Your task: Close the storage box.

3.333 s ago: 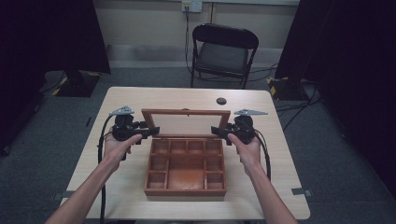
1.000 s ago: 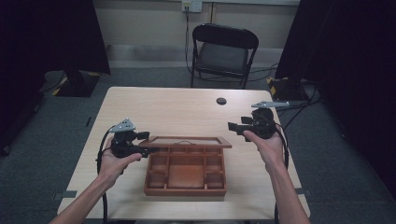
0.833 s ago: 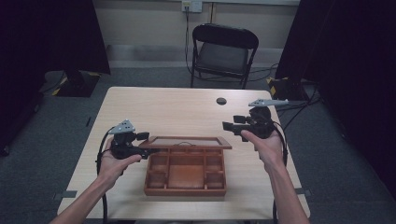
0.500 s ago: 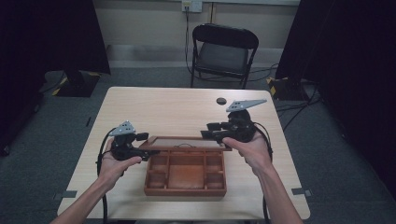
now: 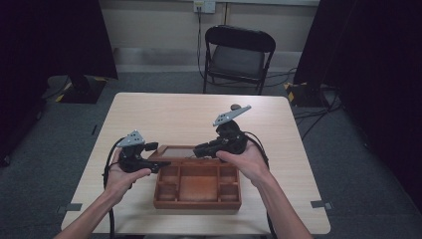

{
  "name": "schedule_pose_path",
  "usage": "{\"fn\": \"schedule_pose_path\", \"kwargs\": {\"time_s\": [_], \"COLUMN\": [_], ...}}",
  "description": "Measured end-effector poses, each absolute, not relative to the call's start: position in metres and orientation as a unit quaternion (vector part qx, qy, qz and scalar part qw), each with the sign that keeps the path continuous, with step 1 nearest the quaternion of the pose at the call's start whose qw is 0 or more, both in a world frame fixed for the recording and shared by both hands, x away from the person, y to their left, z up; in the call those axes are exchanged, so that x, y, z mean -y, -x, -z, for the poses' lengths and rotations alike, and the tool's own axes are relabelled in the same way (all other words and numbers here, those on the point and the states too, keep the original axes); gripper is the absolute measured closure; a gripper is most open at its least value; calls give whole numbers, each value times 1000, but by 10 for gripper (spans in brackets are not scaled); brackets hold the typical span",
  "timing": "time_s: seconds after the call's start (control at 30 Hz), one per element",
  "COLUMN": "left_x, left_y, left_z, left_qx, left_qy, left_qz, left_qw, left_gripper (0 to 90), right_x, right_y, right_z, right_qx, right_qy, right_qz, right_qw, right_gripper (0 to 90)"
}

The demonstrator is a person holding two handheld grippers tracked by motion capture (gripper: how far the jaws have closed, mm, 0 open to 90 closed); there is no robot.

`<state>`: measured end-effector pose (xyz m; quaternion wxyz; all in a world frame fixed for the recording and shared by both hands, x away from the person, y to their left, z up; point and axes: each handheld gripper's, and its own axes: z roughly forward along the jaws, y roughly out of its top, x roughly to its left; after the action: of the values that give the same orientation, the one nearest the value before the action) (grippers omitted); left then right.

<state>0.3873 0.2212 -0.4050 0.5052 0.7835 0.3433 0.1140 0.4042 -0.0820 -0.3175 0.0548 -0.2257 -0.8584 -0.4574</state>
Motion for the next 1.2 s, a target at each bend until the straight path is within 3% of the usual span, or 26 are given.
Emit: {"fn": "schedule_pose_path", "kwargs": {"time_s": [0.27,0.43,0.63,1.2], "left_x": [-221,-221,-222,-234], "left_y": [-386,-387,-387,-399], "left_z": [406,408,409,422], "left_qx": [-346,-351,-348,-370], "left_qy": [-784,-784,-787,-790], "left_qz": [-114,-112,-113,-100], "left_qw": [503,500,497,480], "left_gripper": [156,159,159,159], "right_x": [79,79,79,78], "right_y": [-406,-409,-410,-408], "right_z": [322,326,326,329], "right_qx": [860,860,859,869], "right_qy": [224,229,226,213], "right_qz": [452,449,448,436], "right_qw": [72,80,97,101], "right_gripper": [803,726,808,823]}}
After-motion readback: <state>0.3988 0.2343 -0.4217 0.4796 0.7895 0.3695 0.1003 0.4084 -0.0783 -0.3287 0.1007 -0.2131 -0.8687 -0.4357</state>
